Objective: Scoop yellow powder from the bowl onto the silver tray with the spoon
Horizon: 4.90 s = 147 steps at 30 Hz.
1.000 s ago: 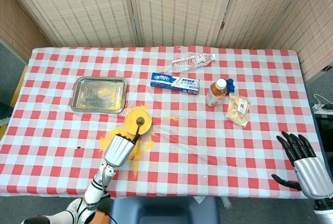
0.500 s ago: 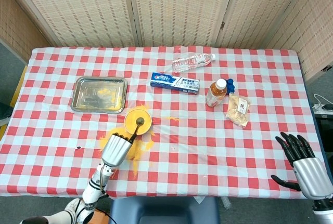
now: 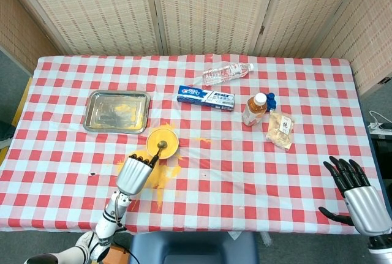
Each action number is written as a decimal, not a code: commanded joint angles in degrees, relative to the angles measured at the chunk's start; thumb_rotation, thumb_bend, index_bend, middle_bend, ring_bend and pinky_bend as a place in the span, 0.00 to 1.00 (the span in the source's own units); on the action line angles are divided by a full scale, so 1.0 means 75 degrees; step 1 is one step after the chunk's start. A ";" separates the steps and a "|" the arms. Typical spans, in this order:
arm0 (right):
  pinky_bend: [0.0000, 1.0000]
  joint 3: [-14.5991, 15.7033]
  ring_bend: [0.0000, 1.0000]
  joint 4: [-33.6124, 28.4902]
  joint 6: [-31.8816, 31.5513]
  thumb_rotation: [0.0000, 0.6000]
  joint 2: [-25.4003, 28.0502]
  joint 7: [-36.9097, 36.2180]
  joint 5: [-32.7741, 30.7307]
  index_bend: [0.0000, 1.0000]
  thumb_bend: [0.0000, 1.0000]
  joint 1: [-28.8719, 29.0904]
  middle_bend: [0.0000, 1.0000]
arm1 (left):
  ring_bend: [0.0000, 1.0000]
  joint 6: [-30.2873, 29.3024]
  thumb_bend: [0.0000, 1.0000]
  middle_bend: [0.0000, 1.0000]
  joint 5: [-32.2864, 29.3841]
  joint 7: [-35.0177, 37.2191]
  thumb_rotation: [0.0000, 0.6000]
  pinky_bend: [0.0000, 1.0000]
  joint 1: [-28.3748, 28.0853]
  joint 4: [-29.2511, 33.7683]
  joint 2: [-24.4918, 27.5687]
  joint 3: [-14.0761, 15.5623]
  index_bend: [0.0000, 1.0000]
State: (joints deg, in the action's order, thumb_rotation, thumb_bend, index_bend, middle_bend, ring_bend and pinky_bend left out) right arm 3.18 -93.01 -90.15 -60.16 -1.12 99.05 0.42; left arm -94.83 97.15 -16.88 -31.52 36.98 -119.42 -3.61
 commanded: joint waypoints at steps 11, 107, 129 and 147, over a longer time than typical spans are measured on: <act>0.00 -0.0011 0.00 0.0008 0.0011 0.88 -0.0009 0.0014 -0.0030 0.00 0.00 0.0002 0.00 | 1.00 -0.0645 0.64 1.00 0.0062 0.0796 1.00 1.00 -0.0333 -0.0734 -0.0214 -0.0220 0.85; 0.00 -0.0036 0.00 0.0007 0.0049 0.88 -0.0050 0.0146 -0.0108 0.00 0.00 -0.0006 0.00 | 1.00 0.1710 0.64 1.00 -0.1799 0.0489 1.00 1.00 -0.0092 0.3679 0.1944 -0.1240 0.86; 0.00 -0.0028 0.00 -0.0011 0.0054 0.88 -0.0047 0.0182 -0.0100 0.00 0.00 -0.0010 0.00 | 1.00 0.1529 0.65 1.00 -0.1538 0.0620 1.00 1.00 -0.0195 0.2890 0.1683 -0.1089 0.86; 0.00 -0.0019 0.00 -0.0037 0.0040 0.88 -0.0030 0.0187 -0.0103 0.00 0.00 -0.0031 0.00 | 1.00 0.2387 0.65 1.00 -0.2306 0.0254 1.00 1.00 0.0146 0.5629 0.2739 -0.1052 0.86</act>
State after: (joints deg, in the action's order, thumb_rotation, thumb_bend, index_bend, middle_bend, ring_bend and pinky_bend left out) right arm 3.04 -93.28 -89.84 -60.38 0.29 98.28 0.19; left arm -75.63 78.56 -15.12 -30.46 79.76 -98.59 -11.26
